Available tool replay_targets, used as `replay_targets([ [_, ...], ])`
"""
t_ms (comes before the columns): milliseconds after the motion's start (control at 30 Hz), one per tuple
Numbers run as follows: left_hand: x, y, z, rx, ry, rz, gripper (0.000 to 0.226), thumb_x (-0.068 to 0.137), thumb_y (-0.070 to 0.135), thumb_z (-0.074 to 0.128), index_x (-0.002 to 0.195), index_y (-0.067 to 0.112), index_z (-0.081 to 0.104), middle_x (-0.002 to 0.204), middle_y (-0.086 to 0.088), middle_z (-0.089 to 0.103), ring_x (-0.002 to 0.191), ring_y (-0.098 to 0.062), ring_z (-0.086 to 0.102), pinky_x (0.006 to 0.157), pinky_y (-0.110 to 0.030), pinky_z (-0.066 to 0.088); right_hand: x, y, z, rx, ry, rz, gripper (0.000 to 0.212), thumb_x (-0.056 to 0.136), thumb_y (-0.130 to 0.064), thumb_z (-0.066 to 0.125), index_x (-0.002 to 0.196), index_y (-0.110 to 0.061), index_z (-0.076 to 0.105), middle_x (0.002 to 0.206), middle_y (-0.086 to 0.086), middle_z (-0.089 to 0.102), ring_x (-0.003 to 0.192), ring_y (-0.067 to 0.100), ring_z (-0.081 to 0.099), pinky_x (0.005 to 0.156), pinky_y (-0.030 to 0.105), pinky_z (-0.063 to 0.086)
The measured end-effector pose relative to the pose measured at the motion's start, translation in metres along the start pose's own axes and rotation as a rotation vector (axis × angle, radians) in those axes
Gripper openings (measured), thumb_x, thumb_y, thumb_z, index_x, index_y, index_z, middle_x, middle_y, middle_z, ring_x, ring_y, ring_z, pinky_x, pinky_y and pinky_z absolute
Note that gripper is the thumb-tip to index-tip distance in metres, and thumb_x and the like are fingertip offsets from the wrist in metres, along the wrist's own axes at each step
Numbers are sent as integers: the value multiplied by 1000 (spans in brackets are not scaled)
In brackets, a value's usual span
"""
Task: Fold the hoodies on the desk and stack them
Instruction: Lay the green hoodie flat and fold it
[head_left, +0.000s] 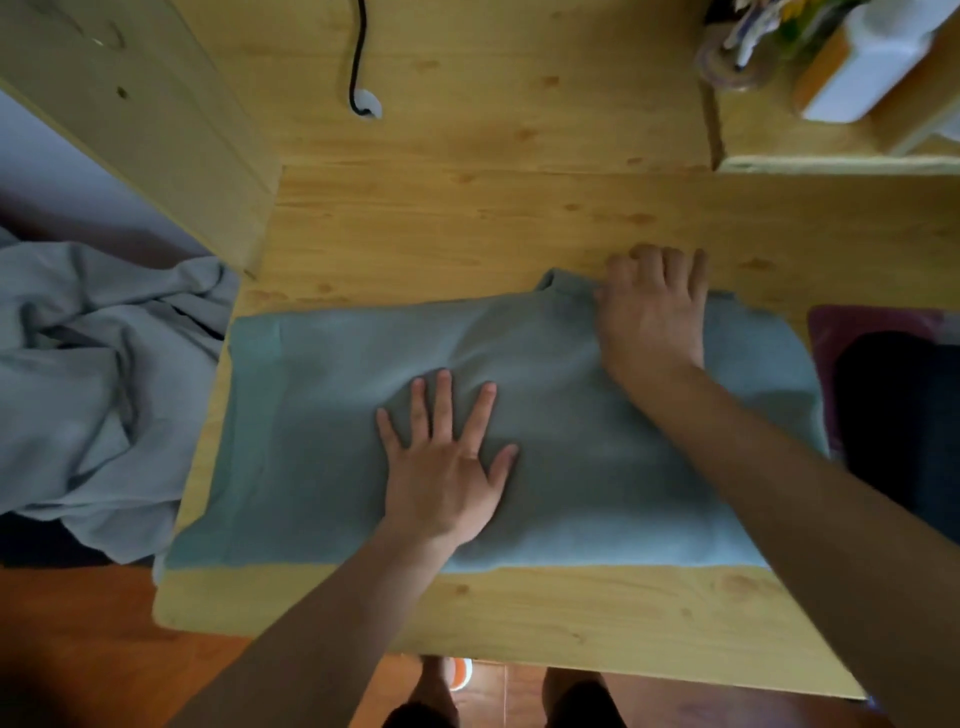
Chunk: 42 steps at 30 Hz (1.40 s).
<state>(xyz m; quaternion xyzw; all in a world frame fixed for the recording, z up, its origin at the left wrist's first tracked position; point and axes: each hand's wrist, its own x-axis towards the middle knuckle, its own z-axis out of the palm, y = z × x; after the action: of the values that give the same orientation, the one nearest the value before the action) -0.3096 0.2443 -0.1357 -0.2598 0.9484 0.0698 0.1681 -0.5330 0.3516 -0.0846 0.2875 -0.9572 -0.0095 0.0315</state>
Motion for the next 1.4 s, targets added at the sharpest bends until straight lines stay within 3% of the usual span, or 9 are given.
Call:
replay_targets([
  [133, 0, 6, -8, -16, -53, -73, 75, 92, 78, 14, 155, 50, -17, 170, -3, -20, 154, -36, -20, 113, -77, -4, -72, -35, -26, 95, -15, -121, 61, 102, -51, 35, 155, -20, 31, 163, 15, 22, 150, 44, 14, 120, 59, 1],
  [267, 21, -9, -20, -10, 127, 40, 74, 93, 74, 26, 160, 46, 10, 172, -7, 3, 157, -39, -5, 119, -69, -7, -75, 21, 17, 70, -305, 202, 77, 96, -70, 9, 160, -29, 13, 168, 9, 1, 153, 38, -1, 122, 62, 5],
  [500, 81, -123, -17, -44, 133, -203, 73, 97, 68, 9, 163, 36, 7, 172, -7, 5, 158, -30, -2, 127, -50, -1, -77, 36, 40, 155, -259, 232, 70, 98, -68, 14, 160, -34, 9, 169, 2, -2, 154, 29, -4, 125, 50, 2],
  [633, 48, -90, -49, -128, 248, -182, 74, 97, 60, 13, 161, 26, 27, 169, -15, 17, 156, -38, 9, 125, -59, 6, -78, 33, 36, 161, -260, 237, 70, 98, -66, 15, 160, -32, 12, 169, 3, -1, 154, 30, -3, 125, 51, 3],
  [767, -16, -25, -41, -63, 298, 96, 63, 102, 57, 27, 161, 32, 26, 170, -10, 16, 157, -35, 7, 127, -55, 4, -79, 32, 37, 147, -244, 237, 68, 100, -63, 17, 160, -31, 15, 169, 3, 1, 154, 30, -1, 125, 51, 3],
  [1000, -1, -38, 1, -102, 96, -104, 71, 99, 64, 9, 163, 34, 10, 172, -4, 3, 158, -29, -1, 127, -51, -1, -78, 1, 16, 208, -133, 310, 67, 98, -50, 30, 155, -17, 33, 166, 15, 16, 152, 41, 8, 121, 60, 10],
  [1100, 0, -29, -3, -122, 97, -128, 71, 100, 64, 12, 163, 34, 6, 172, -4, 1, 158, -30, -3, 126, -54, -3, -82, -76, -5, 269, 57, 33, 62, 99, -46, 38, 155, -18, 34, 165, 17, 20, 152, 42, 9, 122, 57, 9],
  [1300, 9, -89, -6, -104, 144, -215, 68, 98, 67, 16, 161, 41, 8, 172, -2, 2, 157, -37, -5, 124, -60, -6, -35, -97, 48, 145, -231, 30, 72, 98, -64, 16, 161, -29, 12, 169, 5, -3, 154, 32, -8, 124, 54, -2],
  [1400, 19, -168, -7, -174, 112, -378, 68, 100, 67, 20, 161, 42, 2, 172, -3, -1, 157, -36, 0, 124, -60, 7, -35, -88, 57, 142, -199, -24, 71, 99, -65, 14, 160, -31, 10, 169, 3, -4, 155, 30, -7, 124, 51, -4],
])
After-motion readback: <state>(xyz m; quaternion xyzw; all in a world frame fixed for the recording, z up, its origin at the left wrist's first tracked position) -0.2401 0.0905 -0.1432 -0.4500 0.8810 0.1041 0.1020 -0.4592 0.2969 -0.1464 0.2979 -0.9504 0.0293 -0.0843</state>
